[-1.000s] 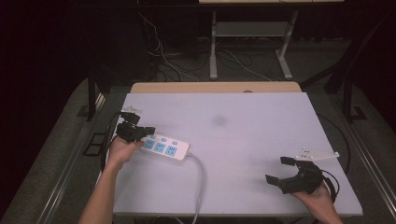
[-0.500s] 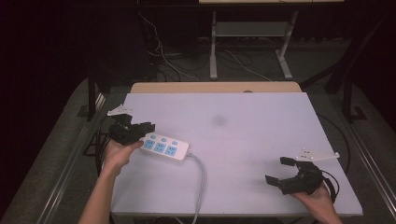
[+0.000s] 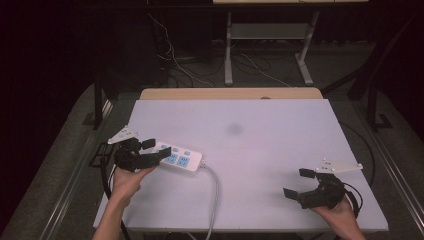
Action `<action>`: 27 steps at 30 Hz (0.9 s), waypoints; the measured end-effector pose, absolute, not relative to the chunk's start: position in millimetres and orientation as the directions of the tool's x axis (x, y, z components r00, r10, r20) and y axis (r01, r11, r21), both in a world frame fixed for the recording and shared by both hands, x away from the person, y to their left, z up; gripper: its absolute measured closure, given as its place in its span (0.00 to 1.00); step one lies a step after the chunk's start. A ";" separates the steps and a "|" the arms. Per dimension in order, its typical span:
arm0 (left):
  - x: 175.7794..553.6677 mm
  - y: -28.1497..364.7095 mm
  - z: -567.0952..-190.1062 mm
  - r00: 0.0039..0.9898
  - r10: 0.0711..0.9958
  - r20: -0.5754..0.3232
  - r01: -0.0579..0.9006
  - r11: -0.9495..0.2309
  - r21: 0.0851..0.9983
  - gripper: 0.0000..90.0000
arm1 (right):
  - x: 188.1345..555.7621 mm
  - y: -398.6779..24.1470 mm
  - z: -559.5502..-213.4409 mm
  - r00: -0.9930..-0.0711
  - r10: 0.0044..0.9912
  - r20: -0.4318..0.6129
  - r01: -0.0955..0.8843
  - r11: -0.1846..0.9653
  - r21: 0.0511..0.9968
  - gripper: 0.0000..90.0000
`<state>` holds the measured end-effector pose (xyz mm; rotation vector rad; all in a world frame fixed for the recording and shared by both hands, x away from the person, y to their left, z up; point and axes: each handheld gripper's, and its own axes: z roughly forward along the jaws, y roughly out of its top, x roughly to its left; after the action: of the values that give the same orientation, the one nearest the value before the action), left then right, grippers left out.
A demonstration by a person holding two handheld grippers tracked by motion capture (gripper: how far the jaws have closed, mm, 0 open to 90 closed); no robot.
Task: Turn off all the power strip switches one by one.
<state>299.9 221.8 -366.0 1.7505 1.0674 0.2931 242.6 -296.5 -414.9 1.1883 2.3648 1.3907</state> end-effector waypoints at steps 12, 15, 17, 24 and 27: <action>269.8 202.2 -377.4 0.644 0.721 -0.255 0.490 -0.131 0.862 0.00 | 242.2 -295.5 -415.3 -0.677 0.692 0.250 0.555 0.258 0.791 0.01; 262.7 195.2 -381.8 0.670 0.701 -0.243 0.471 -0.149 0.869 0.00 | 241.9 -295.7 -415.5 -0.677 0.692 0.251 0.556 0.257 0.791 0.01; 258.3 190.0 -385.6 0.687 0.689 -0.231 0.458 -0.164 0.873 0.00 | 241.9 -295.9 -415.6 -0.676 0.693 0.251 0.556 0.256 0.791 0.01; 247.7 176.6 -402.9 0.717 0.659 -0.227 0.460 -0.204 0.864 0.00 | 241.4 -295.8 -415.7 -0.677 0.691 0.252 0.556 0.257 0.790 0.01; 244.8 172.7 -411.7 0.728 0.646 -0.229 0.463 -0.217 0.859 0.00 | 241.3 -295.7 -415.8 -0.678 0.690 0.254 0.557 0.257 0.790 0.01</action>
<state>244.8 172.7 -411.7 1.8632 0.8602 0.2145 241.3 -295.7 -415.8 1.1868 2.3727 1.3965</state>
